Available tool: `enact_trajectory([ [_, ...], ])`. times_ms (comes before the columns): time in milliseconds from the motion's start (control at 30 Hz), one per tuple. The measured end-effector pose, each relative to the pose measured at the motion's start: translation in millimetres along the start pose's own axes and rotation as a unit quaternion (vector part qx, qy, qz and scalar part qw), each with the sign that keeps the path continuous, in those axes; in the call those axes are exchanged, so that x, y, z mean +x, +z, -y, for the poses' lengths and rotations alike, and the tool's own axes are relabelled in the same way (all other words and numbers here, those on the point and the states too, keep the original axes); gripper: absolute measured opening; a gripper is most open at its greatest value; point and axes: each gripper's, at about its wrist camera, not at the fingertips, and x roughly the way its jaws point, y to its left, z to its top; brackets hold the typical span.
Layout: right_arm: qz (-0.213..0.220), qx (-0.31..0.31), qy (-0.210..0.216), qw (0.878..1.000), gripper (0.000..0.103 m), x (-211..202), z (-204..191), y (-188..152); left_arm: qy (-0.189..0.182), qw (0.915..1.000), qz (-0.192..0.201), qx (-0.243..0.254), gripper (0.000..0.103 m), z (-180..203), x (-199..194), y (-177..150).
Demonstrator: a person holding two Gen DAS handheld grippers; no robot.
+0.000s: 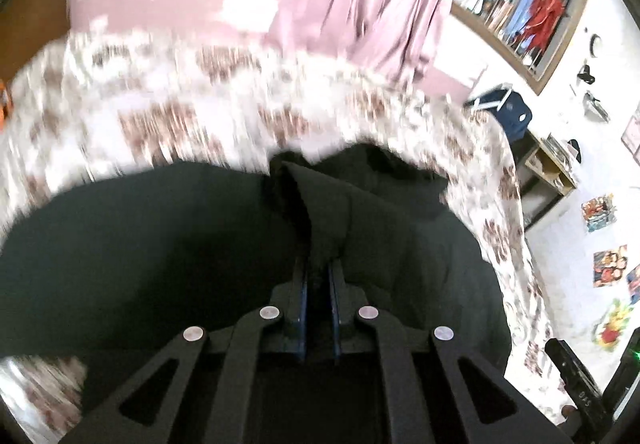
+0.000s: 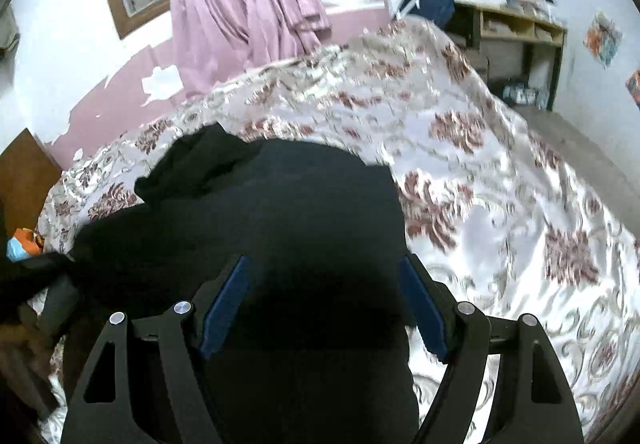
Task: Fold large clothes
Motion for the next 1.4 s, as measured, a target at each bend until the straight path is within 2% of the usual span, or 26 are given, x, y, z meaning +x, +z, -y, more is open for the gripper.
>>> enact_trajectory([
  [67,0.003,-0.009,0.010,1.000,0.073,5,-12,6,0.019,0.9998,0.005,0.010,0.009,-18,-10,12],
  [167,-0.003,-0.029,0.033,0.999,0.073,22,-35,13,0.047,0.9987,-0.017,0.010,0.009,-46,-5,17],
  [267,-0.061,-0.033,0.069,0.995,0.072,56,-57,12,0.070,0.9968,-0.039,0.002,0.009,-71,5,5],
  [433,-0.103,-0.068,0.076,0.989,0.072,93,-88,3,0.090,0.9932,-0.073,-0.014,0.009,-94,38,-24],
  [533,-0.125,-0.107,0.067,0.984,0.072,114,-111,-8,0.096,0.9898,-0.104,-0.013,0.009,-102,63,-38],
  [600,-0.149,-0.133,0.047,0.979,0.072,131,-123,-16,0.099,0.9883,-0.115,-0.017,0.010,-107,77,-47],
  [667,-0.182,-0.162,0.006,0.970,0.073,152,-133,-28,0.101,0.9879,-0.117,-0.014,0.010,-110,86,-53],
  [733,-0.173,-0.179,-0.008,0.968,0.078,155,-139,-33,0.111,0.9868,-0.118,0.003,0.016,-109,93,-58],
  [767,-0.161,-0.187,-0.015,0.969,0.083,155,-143,-39,0.117,0.9857,-0.121,0.010,0.016,-109,96,-59],
  [800,-0.151,-0.192,-0.020,0.969,0.088,154,-146,-42,0.117,0.9853,-0.123,0.016,0.018,-109,97,-61],
  [867,-0.136,-0.201,-0.034,0.969,0.091,154,-149,-51,0.108,0.9867,-0.121,0.015,0.018,-110,94,-61],
  [1000,-0.124,-0.212,-0.058,0.968,0.094,151,-156,-56,0.070,0.9904,-0.118,-0.018,0.019,-122,78,-62],
  [1100,-0.136,-0.204,-0.066,0.967,0.094,147,-160,-53,0.043,0.9900,-0.111,-0.077,0.021,-140,57,-65],
  [1167,-0.150,-0.180,-0.061,0.970,0.094,136,-166,-46,0.009,0.9884,-0.091,-0.121,0.035,-155,35,-69],
  [1233,-0.143,-0.164,-0.036,0.975,0.094,122,-181,-43,-0.008,0.9859,-0.072,-0.151,0.075,-166,14,-71],
  [1300,-0.132,-0.171,-0.015,0.976,0.094,108,-203,-44,-0.001,0.9821,-0.052,-0.181,0.086,-179,-8,-75],
  [1400,-0.119,-0.197,0.024,0.973,0.094,90,-239,-52,0.008,0.9714,-0.041,-0.234,0.091,-205,-34,-83],
])
